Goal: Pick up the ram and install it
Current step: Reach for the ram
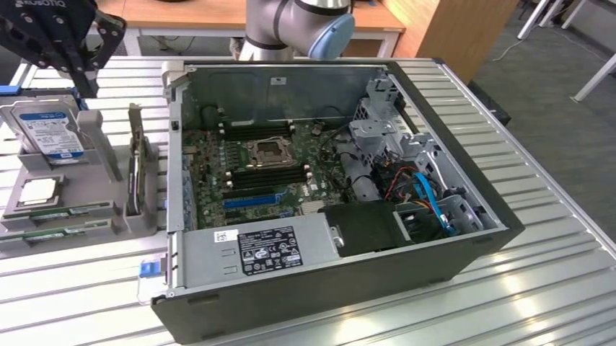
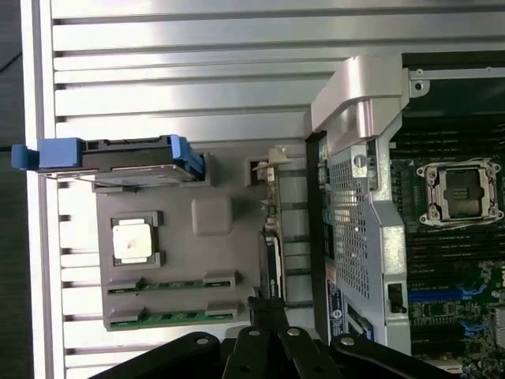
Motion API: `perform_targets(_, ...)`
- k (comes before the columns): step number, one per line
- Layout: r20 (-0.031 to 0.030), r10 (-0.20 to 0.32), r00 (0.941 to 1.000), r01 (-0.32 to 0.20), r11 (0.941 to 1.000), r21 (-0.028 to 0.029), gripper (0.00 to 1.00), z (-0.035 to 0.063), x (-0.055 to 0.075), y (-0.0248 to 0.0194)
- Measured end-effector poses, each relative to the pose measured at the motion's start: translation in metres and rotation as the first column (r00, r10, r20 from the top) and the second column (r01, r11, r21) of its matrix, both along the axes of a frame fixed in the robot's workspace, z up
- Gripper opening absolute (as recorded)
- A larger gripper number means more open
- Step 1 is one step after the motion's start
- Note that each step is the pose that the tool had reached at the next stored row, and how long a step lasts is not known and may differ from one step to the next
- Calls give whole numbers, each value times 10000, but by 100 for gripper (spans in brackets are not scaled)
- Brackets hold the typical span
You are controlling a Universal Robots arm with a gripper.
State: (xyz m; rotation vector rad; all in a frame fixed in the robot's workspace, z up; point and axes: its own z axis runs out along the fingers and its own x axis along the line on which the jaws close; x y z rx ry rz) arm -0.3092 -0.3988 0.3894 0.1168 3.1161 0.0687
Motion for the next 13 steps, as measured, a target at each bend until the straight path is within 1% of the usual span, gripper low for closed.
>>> perform_targets(13, -36, 1, 10000, -1, 10000, 0, 10, -14, -366, 0)
